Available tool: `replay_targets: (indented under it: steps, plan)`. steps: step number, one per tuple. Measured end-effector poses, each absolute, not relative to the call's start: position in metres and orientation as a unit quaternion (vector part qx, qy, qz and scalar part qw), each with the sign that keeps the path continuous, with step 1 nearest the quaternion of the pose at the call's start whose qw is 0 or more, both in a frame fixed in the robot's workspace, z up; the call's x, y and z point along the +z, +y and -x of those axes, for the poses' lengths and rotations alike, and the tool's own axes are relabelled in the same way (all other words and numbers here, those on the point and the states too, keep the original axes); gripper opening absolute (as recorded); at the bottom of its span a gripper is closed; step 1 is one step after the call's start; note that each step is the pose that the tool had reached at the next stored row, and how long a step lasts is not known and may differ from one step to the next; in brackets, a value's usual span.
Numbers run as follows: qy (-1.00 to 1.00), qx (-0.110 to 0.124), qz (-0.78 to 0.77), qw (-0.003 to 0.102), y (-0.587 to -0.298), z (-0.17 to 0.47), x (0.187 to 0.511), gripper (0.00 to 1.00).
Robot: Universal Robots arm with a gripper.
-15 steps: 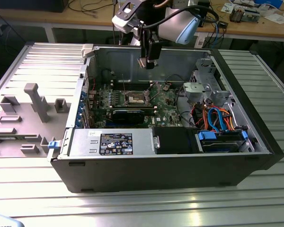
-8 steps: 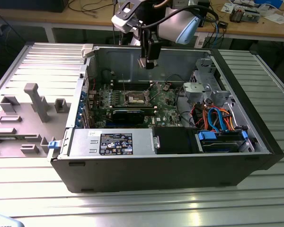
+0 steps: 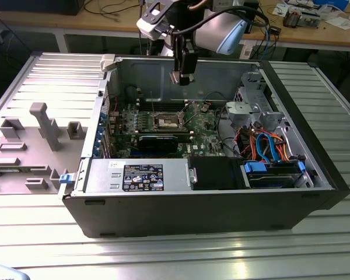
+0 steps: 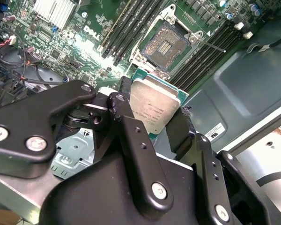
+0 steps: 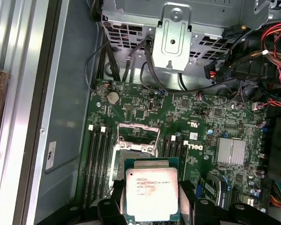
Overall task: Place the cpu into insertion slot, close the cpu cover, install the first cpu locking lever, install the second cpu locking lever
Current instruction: 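Place the cpu into insertion slot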
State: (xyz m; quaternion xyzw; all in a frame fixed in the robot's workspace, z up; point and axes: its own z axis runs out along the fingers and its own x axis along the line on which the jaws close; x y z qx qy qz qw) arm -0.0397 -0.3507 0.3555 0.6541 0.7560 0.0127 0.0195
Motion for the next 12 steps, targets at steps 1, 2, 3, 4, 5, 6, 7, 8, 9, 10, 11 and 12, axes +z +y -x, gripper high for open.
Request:
replay_targets:
  steps: [1, 2, 3, 4, 5, 6, 7, 8, 9, 10, 11, 12]
  plan:
    - [0.755, 0.013, -0.655, 0.02, -0.3507, 0.0397, 0.3555, 0.55]
    - [0.754, 0.013, -0.656, 0.02, -0.3507, 0.0397, 0.3555, 0.55]
    - [0.753, 0.013, -0.658, 0.02, -0.3507, 0.0397, 0.3554, 0.55]
    - [0.751, 0.013, -0.659, 0.02, -0.3507, 0.0397, 0.3554, 0.55]
    - [0.75, 0.013, -0.661, 0.02, -0.3507, 0.0397, 0.3554, 0.55]
    - [0.749, 0.012, -0.662, 0.02, -0.3507, 0.0397, 0.3554, 0.55]
    - [0.748, 0.012, -0.663, 0.02, -0.3507, 0.0397, 0.3554, 0.55]
    - [0.747, 0.012, -0.665, 0.02, -0.3507, 0.0397, 0.3554, 0.55]
    - [0.746, 0.012, -0.666, 0.02, -0.3507, 0.0397, 0.3553, 0.55]
    - [0.745, 0.012, -0.667, 0.02, -0.3507, 0.0397, 0.3553, 0.55]
    - [0.743, 0.012, -0.669, 0.02, -0.3507, 0.0397, 0.3553, 0.55]
    - [0.742, 0.012, -0.67, 0.02, -0.3507, 0.0397, 0.3552, 0.55]
